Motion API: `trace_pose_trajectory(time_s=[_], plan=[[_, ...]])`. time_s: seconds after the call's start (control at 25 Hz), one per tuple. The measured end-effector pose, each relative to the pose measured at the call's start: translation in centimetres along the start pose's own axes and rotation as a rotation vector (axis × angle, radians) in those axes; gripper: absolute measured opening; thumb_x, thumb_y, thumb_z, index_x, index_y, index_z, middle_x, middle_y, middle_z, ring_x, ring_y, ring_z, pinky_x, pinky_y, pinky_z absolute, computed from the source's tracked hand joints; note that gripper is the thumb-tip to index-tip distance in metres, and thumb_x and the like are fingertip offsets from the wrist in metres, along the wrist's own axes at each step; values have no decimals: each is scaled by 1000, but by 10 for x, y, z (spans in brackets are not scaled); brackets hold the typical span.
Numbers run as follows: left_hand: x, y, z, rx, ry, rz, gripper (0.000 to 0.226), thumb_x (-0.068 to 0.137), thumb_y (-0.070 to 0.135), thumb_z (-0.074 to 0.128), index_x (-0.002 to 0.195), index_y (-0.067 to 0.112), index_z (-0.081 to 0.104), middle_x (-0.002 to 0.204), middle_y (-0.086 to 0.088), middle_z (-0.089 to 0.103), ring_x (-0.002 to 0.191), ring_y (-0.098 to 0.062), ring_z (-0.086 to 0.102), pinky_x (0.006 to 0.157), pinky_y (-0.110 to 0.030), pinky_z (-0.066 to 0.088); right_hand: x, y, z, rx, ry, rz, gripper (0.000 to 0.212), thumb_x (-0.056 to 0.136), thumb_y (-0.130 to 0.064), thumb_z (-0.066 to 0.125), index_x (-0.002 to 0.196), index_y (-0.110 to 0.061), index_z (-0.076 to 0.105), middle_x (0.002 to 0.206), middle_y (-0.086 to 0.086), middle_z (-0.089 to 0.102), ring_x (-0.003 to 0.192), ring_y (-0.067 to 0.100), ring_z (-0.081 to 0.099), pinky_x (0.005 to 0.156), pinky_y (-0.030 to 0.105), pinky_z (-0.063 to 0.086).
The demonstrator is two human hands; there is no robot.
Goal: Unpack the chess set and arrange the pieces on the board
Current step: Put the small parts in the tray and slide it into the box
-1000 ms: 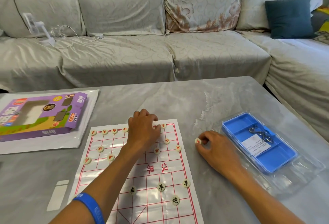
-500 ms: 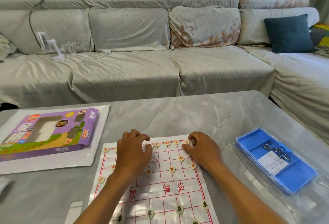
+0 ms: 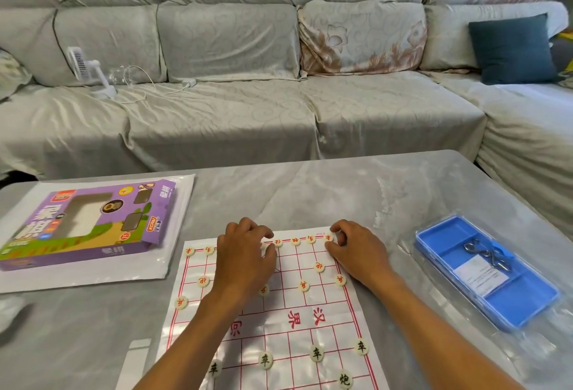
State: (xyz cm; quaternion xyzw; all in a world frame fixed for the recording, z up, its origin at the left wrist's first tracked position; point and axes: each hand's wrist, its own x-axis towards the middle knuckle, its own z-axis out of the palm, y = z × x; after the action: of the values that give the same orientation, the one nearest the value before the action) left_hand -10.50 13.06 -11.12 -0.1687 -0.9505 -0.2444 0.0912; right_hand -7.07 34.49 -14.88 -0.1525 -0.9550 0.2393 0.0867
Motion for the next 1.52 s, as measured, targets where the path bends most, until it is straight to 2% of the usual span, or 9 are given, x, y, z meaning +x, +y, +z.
trace_pose_trajectory(time_s=[0.12, 0.24, 0.36, 0.52, 0.72, 1.04, 1.16, 1.28, 1.52], plan=[[-10, 8, 2, -13, 3, 29, 26, 90, 36, 59, 114, 27, 64, 121, 8, 55, 110, -12, 44, 96, -27, 33, -29, 5, -18, 34, 22, -4, 27, 92, -41, 54, 116, -28, 53, 104, -11, 61, 87, 7, 56, 76, 20, 47], [-23, 27, 1, -13, -9, 53, 26, 90, 35, 60, 113, 26, 65, 122, 6, 56, 112, -14, 45, 98, -31, 35, -71, 37, -61, -261, 245, 64, 25, 91, -34, 49, 112, -22, 57, 110, -3, 62, 98, 17, 53, 84, 31, 44], [-35, 54, 1, -47, -18, 82, 26, 89, 34, 61, 113, 25, 66, 121, 5, 57, 113, -16, 46, 99, -33, 35, -102, 75, -96, -549, 135, 306, 29, 87, -30, 47, 113, -19, 53, 117, 2, 55, 108, 28, 49, 89, 40, 36], [-55, 83, 5, -46, -60, 121, 27, 90, 38, 58, 115, 29, 64, 124, 9, 55, 116, -13, 44, 103, -31, 32, -118, 93, -96, -494, 85, 261, 17, 86, -18, 48, 103, -18, 52, 108, 2, 51, 98, 25, 48, 72, 35, 38], [-65, 77, 1, 9, -81, 113, 28, 91, 39, 55, 116, 30, 62, 123, 10, 54, 116, -12, 43, 104, -31, 31, -116, 88, -88, -371, 148, 216, 7, 88, -24, 50, 87, -18, 53, 93, 0, 47, 86, 22, 46, 72, 35, 40], [-34, -10, -30, 81, 95, -72, 21, 88, 26, 57, 105, 22, 68, 111, 3, 64, 104, -18, 50, 89, -31, 40, -94, 59, -51, -378, 198, 24, 8, 86, -29, 61, 87, -21, 62, 89, -2, 52, 81, 20, 51, 69, 36, 44], [2, -72, -54, 190, 122, -295, 29, 85, 27, 60, 114, 19, 63, 119, -5, 60, 112, -26, 49, 89, -39, 44, -84, 63, -43, -408, 210, -2, 12, 83, -30, 67, 89, -19, 66, 87, 0, 53, 78, 21, 51, 67, 37, 45], [25, -120, -66, 287, 15, -492, 47, 78, 23, 65, 124, 15, 55, 133, -10, 48, 121, -34, 43, 96, -46, 42, -82, 64, -39, -415, 248, -6, 16, 83, -29, 68, 93, -16, 67, 90, 1, 55, 81, 21, 52, 68, 37, 46], [47, -156, -57, 415, -16, -431, 59, 78, 18, 67, 132, 16, 45, 126, -16, 55, 116, -41, 44, 92, -46, 42, -83, 62, -39, -398, 270, -11, 18, 81, -27, 71, 94, -15, 68, 89, 2, 57, 78, 23, 52, 67, 38, 46]])
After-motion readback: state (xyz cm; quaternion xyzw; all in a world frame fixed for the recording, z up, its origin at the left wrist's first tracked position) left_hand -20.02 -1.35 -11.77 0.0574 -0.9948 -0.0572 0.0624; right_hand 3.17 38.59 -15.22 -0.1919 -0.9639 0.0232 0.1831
